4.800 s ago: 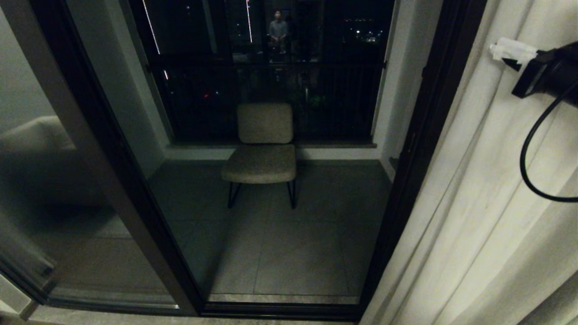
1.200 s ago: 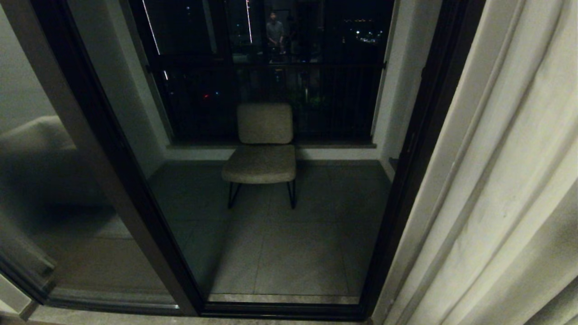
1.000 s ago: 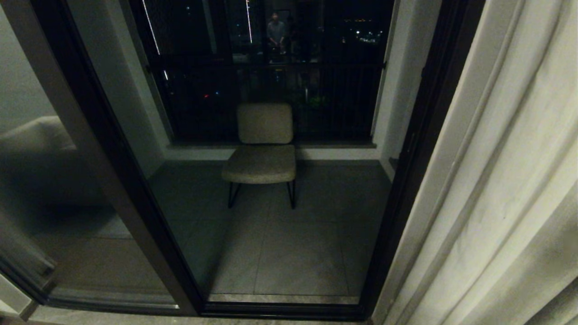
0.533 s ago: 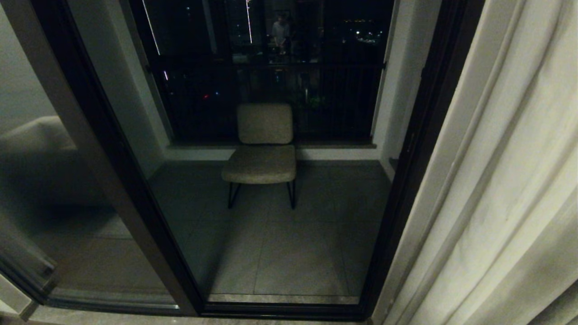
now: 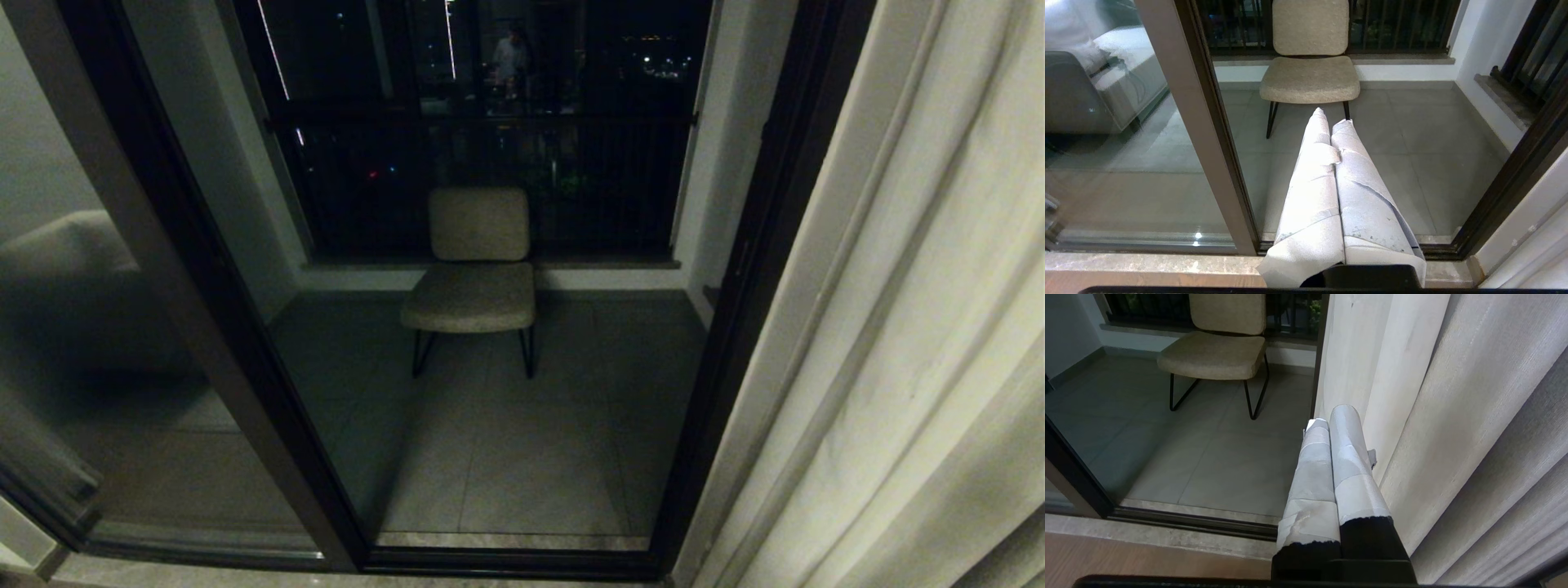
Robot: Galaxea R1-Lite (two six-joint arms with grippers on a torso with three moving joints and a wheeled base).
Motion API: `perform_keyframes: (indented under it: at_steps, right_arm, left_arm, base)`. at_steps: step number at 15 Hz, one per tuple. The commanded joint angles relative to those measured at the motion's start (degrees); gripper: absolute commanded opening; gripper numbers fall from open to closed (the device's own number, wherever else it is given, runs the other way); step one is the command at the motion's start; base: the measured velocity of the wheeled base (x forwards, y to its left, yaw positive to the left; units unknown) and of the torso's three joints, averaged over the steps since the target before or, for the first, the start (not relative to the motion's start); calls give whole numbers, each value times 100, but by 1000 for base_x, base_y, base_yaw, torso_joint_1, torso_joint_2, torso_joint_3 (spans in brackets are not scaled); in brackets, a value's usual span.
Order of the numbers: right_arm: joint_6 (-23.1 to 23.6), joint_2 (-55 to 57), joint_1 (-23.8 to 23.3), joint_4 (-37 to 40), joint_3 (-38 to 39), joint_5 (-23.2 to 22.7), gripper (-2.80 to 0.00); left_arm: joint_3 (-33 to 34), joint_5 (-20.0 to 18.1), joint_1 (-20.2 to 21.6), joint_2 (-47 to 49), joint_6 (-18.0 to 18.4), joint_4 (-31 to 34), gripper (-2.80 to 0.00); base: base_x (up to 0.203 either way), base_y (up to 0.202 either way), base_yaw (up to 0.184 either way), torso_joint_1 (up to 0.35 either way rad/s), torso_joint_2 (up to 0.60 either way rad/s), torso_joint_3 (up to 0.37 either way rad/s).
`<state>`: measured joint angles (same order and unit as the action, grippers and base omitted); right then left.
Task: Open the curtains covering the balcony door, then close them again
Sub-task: Pull the inner curtains open on both sides, then close the inner curtains on both sides
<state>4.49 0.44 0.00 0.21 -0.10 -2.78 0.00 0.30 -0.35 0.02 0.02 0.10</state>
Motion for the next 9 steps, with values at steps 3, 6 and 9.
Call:
perform_keyframes:
  at_steps: [3,6,9]
  right_arm:
    - [0,-35,0,-3,1,-3,-280]
    - [-9,-35,0,-2,1,5,-280]
    - [-9,-35,0,-3,1,5,-280]
  left_arm:
    - [0,5,0,-2,-2,-1,-280]
    - [0,5,0,-2,-2,-1,-280]
    - [0,5,0,-2,-2,-1,-280]
  base:
    - [0,0,0,0,0,0]
    - [0,0,0,0,0,0]
    - [0,0,0,0,0,0]
